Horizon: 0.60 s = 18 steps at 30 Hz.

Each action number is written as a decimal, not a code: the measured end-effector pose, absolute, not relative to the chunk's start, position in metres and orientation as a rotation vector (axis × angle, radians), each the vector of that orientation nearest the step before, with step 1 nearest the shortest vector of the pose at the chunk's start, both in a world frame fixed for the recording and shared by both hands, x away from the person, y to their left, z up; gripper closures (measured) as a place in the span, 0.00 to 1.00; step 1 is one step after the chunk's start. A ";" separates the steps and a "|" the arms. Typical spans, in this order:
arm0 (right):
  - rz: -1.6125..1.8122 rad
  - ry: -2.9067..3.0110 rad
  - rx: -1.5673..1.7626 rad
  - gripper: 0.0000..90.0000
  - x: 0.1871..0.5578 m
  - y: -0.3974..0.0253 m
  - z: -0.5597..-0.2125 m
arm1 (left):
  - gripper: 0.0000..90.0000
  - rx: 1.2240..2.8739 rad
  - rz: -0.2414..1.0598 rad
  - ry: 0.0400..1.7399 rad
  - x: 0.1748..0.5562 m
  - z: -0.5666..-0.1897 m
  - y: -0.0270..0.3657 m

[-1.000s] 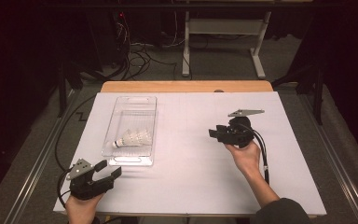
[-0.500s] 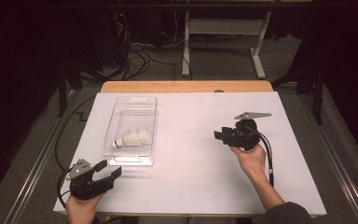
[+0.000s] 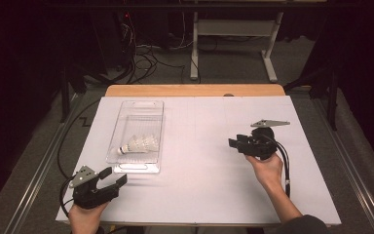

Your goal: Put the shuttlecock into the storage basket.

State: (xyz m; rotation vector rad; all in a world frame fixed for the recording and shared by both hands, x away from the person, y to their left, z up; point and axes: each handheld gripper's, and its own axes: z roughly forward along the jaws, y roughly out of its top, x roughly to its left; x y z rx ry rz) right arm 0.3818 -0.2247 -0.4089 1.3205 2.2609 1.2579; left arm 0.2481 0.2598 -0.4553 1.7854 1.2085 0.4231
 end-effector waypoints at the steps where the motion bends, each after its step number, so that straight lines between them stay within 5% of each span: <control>1: 1.259 2.260 1.329 0.62 0.381 -0.225 -0.409 | 0.37 1.786 0.424 1.208 0.248 -0.455 0.260; 18: 1.255 2.239 1.349 0.60 0.374 -0.241 -0.412 | 0.37 1.776 0.416 1.211 0.248 -0.455 0.261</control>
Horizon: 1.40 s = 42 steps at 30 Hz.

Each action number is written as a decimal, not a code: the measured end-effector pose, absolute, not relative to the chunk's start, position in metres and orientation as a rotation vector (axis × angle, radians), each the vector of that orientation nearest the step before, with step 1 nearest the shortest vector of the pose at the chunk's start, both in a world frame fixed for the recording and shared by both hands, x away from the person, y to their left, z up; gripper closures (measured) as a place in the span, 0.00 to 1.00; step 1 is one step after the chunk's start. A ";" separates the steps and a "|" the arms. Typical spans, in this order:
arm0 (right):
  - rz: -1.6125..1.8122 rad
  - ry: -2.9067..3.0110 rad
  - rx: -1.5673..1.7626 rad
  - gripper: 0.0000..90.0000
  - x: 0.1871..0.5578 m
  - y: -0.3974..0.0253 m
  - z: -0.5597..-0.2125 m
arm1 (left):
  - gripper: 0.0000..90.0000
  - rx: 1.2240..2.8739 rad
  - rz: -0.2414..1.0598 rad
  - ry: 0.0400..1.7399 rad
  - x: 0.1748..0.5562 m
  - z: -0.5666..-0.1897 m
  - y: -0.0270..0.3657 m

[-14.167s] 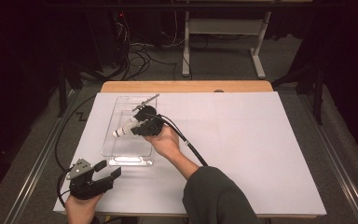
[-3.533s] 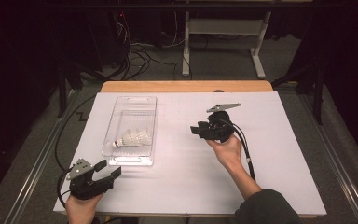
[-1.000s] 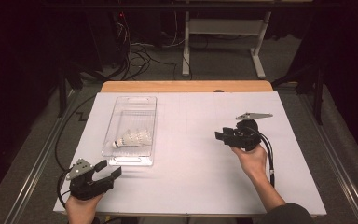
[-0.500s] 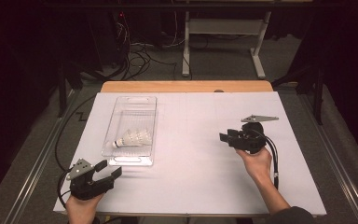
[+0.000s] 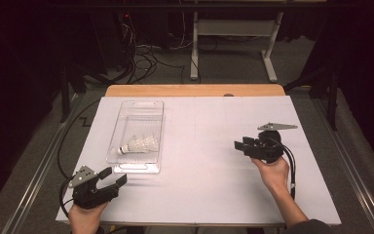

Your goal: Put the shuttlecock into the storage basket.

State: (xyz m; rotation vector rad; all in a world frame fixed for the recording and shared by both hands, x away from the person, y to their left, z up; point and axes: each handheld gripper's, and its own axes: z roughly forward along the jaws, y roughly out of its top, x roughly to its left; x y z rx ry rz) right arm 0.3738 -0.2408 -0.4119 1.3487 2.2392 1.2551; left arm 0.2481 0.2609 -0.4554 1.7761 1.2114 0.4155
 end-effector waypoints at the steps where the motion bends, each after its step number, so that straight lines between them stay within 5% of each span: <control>1: 1.256 2.236 1.352 0.60 0.373 -0.241 -0.412 | 0.37 1.777 0.416 1.211 0.248 -0.455 0.261; 42: 1.283 2.172 1.396 0.59 0.352 -0.275 -0.416 | 0.37 1.774 0.412 1.213 0.248 -0.455 0.261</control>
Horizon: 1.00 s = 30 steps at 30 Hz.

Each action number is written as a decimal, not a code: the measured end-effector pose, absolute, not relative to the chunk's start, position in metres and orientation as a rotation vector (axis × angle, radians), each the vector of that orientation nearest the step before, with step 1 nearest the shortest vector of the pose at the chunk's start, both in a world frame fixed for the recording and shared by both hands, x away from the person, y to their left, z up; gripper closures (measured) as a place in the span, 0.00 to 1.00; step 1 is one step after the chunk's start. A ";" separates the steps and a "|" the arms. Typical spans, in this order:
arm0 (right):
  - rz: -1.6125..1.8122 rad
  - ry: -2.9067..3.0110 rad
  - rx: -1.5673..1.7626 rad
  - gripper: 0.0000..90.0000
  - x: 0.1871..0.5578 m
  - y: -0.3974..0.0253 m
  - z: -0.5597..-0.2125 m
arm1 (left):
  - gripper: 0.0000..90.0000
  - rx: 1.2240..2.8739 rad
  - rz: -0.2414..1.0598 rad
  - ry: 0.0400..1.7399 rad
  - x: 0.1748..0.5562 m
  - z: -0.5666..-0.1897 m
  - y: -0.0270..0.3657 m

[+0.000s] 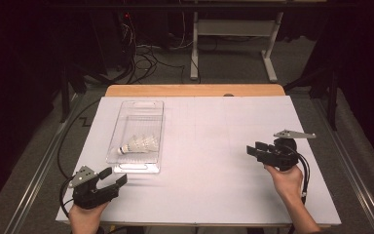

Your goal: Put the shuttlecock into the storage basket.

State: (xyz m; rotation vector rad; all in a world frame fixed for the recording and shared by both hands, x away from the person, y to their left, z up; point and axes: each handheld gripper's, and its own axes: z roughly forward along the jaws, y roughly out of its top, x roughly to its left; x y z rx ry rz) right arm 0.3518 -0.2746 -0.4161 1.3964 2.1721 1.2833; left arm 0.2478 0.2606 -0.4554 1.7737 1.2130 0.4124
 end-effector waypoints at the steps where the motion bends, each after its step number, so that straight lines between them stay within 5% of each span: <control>1: 1.288 2.172 1.394 0.59 0.351 -0.275 -0.416 | 0.37 1.773 0.412 1.213 0.248 -0.455 0.261; 30: 1.281 2.160 1.395 0.56 0.331 -0.286 -0.429 | 0.37 1.774 0.415 1.209 0.247 -0.455 0.260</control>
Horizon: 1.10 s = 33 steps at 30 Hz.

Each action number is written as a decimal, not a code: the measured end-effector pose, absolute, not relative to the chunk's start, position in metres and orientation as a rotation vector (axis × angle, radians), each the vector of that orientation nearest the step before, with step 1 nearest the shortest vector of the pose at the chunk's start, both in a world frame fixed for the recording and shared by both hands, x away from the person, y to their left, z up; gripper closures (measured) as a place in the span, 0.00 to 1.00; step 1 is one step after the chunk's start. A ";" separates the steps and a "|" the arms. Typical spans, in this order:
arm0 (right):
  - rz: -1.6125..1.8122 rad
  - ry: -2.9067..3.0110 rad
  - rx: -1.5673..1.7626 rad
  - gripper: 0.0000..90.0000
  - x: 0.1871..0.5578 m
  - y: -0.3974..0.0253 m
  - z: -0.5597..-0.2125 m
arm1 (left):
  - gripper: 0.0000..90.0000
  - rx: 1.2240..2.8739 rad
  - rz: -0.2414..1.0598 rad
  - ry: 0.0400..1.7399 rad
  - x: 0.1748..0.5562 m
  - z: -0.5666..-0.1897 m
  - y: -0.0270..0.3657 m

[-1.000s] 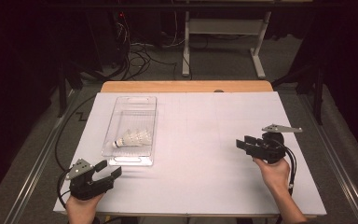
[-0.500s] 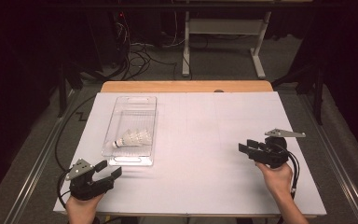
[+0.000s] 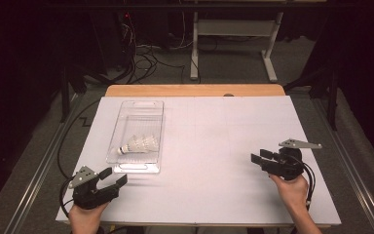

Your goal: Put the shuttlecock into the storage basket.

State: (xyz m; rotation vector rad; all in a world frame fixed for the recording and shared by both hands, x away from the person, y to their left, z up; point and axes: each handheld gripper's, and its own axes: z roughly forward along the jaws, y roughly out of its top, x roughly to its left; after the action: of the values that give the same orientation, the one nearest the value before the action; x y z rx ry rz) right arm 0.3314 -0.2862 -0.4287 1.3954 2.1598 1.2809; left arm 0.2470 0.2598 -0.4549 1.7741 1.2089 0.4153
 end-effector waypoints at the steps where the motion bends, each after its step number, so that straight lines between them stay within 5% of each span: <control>1: 1.281 2.160 1.394 0.56 0.331 -0.287 -0.429 | 0.37 1.774 0.416 1.209 0.247 -0.455 0.260; 33: 1.330 2.106 1.368 0.53 0.307 -0.297 -0.438 | 0.37 1.771 0.414 1.207 0.246 -0.455 0.259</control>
State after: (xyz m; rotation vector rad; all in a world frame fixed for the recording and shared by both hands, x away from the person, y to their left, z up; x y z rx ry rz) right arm 0.3070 -0.2966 -0.4384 1.3677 2.1064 1.3303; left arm 0.2464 0.2592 -0.4546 1.7714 1.2073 0.4136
